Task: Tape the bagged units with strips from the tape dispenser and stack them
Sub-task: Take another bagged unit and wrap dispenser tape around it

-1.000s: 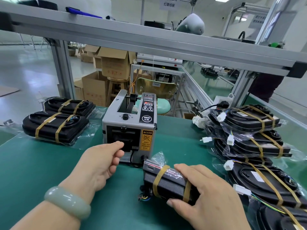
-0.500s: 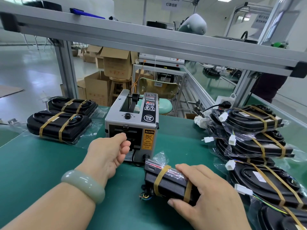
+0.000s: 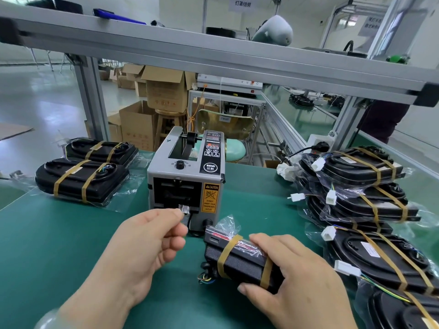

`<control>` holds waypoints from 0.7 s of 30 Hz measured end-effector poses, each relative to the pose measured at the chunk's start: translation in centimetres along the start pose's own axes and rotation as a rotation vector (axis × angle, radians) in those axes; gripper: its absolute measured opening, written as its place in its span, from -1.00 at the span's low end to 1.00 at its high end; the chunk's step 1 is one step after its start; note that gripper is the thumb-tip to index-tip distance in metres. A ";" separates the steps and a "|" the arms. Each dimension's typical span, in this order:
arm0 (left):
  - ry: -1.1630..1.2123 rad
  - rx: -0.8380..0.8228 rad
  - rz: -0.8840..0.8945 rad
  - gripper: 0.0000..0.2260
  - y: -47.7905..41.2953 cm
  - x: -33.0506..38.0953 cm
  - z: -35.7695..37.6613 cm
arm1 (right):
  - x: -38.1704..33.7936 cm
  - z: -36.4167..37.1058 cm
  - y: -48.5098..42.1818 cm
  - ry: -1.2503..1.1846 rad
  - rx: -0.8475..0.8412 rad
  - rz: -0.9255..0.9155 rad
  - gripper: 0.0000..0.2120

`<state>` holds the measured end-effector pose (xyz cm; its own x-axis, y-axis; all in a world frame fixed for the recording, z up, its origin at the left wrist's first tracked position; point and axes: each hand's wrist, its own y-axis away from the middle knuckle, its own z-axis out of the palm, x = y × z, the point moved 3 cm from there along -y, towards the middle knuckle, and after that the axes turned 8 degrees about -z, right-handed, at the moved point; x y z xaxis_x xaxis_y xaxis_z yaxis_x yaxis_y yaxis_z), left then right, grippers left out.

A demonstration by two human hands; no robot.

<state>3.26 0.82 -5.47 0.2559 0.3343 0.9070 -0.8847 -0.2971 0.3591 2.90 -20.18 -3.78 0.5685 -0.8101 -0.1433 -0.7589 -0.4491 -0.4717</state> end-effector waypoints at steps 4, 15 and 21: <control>-0.164 -0.009 0.149 -0.81 2.3 -0.6 0.2 | -0.3 0.1 0.1 0.003 0.002 0.004 -0.26; -0.208 0.158 0.288 -0.86 3.6 -2.8 2.4 | -0.8 0.6 0.3 0.035 0.010 0.036 -0.29; -0.230 0.196 0.323 -0.84 3.8 -3.0 2.8 | -0.8 0.8 0.5 0.038 0.005 0.039 -0.30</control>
<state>0.18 -3.82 -6.25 0.0781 -0.0042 0.9969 -0.8488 -0.5247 0.0642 2.32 -19.48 -4.60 0.5261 -0.8407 -0.1281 -0.7783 -0.4152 -0.4711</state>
